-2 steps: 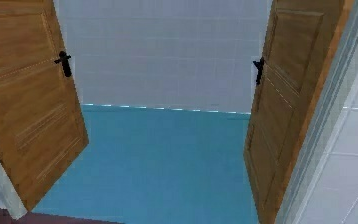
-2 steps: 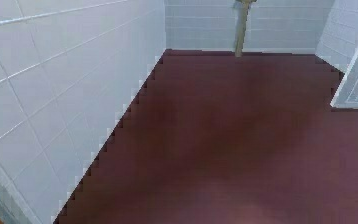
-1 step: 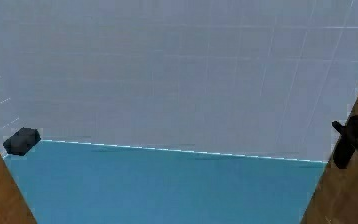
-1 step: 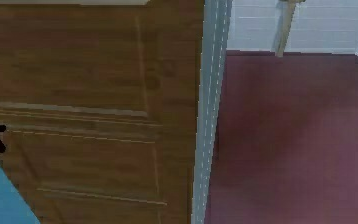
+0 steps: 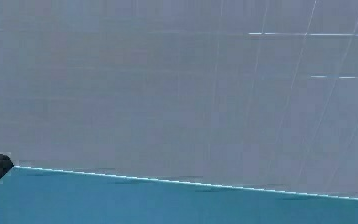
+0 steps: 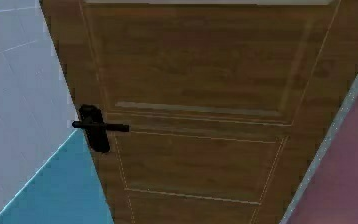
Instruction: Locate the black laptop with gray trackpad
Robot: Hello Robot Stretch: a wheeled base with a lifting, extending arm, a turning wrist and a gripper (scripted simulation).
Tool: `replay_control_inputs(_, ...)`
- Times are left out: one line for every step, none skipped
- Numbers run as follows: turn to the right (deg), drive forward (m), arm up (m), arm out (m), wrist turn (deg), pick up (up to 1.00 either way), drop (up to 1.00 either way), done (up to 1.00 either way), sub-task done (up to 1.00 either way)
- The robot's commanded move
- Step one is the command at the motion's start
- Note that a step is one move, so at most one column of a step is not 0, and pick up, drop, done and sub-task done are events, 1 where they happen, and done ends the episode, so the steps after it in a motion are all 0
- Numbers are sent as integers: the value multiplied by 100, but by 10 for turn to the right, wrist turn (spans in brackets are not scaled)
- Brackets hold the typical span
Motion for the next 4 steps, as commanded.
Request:
replay_control_inputs(0,70,0,0,0,0,0,0,0)
replay_control_inputs(450,0,0,0,0,0,0,0,0)
replay_control_inputs(450,0,0,0,0,0,0,0,0)
replay_control_inputs(0,95,0,0,0,0,0,0,0)
